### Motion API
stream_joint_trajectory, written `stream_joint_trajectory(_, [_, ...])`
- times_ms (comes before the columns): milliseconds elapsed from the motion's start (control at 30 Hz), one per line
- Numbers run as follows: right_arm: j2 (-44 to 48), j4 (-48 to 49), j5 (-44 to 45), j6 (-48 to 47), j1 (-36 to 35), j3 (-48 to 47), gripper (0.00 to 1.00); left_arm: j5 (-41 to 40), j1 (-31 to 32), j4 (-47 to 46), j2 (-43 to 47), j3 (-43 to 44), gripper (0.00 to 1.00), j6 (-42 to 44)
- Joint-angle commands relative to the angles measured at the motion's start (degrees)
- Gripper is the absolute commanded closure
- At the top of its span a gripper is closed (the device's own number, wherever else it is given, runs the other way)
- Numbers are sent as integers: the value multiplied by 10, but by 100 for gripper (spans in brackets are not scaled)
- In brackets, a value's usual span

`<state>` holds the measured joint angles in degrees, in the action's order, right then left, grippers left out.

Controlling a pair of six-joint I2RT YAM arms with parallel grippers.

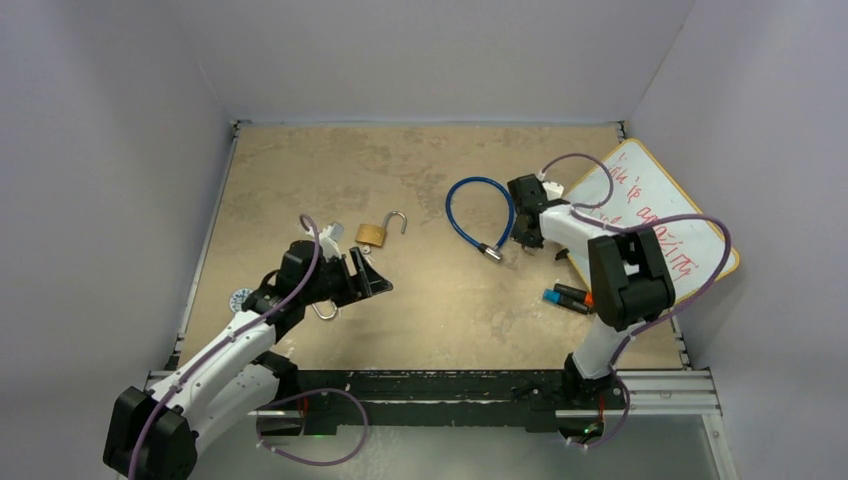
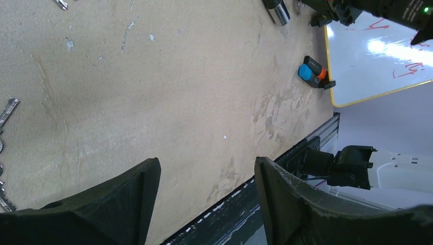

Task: Unlock with the key

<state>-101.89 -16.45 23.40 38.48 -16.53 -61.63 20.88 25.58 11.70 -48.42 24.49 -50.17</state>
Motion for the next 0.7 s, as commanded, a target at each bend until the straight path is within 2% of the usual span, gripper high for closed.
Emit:
stream_joint_trajectory(0, [75,-15,-30,-4,1,52,100,17,2,-37,-5,-9,31,-3])
stream_joint_trajectory(300, [202,-13,-133,-1,-1,110,100,35,3,-60,-8,-26,31,-16])
stream_joint_trajectory(467, [279,10,-231,35,-36,143,100,67,5,-136,-15,-43,31,-52])
stream_joint_trajectory(567, [319,42,-264,98,-89,165,100,81,17,-191,-22,-46,30,-75])
stream_joint_trajectory(667, [348,118,-290,223,-157,200,100,68,51,-241,-27,-40,30,-72])
